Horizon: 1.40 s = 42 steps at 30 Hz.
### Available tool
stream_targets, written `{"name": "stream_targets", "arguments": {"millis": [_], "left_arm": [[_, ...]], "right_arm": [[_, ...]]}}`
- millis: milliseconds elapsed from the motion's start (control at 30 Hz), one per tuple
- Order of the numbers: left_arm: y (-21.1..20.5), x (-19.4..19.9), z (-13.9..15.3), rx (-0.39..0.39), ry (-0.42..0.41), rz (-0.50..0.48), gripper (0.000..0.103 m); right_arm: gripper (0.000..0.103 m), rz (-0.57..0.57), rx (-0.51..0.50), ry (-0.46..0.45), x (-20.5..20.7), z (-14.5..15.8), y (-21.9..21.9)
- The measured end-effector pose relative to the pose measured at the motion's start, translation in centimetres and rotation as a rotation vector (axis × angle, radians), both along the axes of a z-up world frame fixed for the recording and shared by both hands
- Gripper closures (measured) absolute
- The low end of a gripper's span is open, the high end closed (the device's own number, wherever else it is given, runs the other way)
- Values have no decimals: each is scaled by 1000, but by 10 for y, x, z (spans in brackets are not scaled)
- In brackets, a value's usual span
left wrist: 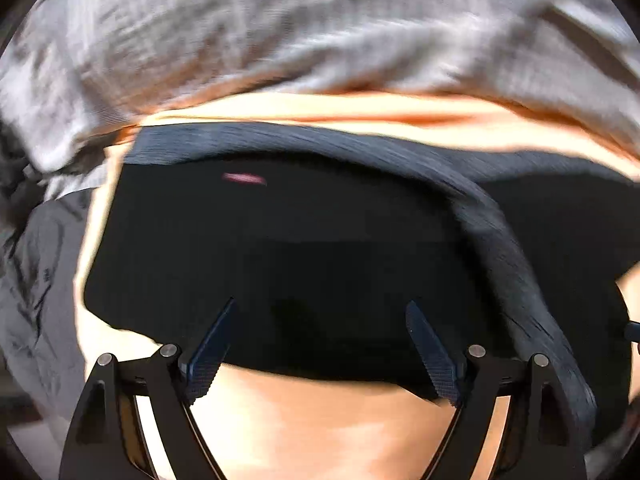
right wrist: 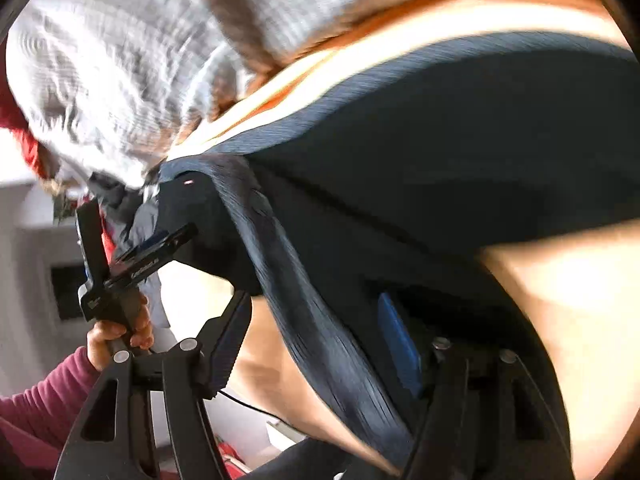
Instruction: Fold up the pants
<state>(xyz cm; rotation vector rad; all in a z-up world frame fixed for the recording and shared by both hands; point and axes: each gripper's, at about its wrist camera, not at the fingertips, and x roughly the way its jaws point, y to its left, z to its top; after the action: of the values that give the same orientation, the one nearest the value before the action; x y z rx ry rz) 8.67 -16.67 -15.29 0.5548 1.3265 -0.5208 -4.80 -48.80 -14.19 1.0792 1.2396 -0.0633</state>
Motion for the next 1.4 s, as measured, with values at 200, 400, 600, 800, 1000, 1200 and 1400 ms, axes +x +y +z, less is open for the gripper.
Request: {"name": "stream_targets", "arguments": {"millis": [200,400,600,800,1000,1200,1400], "left_arm": [[-31,-71,-7,-66,94,-146,17],[-31,-112,2,-102,79,-254,17],[-20,-124,-1,-78,68,-279,17],[-19,-152,-14,-36,104,-275,17],[-32,-176,-24,16,147,-240,17],[-45,-191,-25,52,151,-257,17],[-58,-197,-12,42,150,-228,17]], "right_arm": [[33,-200,-77,92,-145,14,14],[33,-346,-89,248,-245,-10,52],[33,-428,-49,313,-279,-41,69],[33,-433,10,263,-289,-62,64],[43,-402,79,142,-292,-76,56],[99,-391,211,89,-295,-74,55],[100,-363,184,-100,-274,-7,9]]}}
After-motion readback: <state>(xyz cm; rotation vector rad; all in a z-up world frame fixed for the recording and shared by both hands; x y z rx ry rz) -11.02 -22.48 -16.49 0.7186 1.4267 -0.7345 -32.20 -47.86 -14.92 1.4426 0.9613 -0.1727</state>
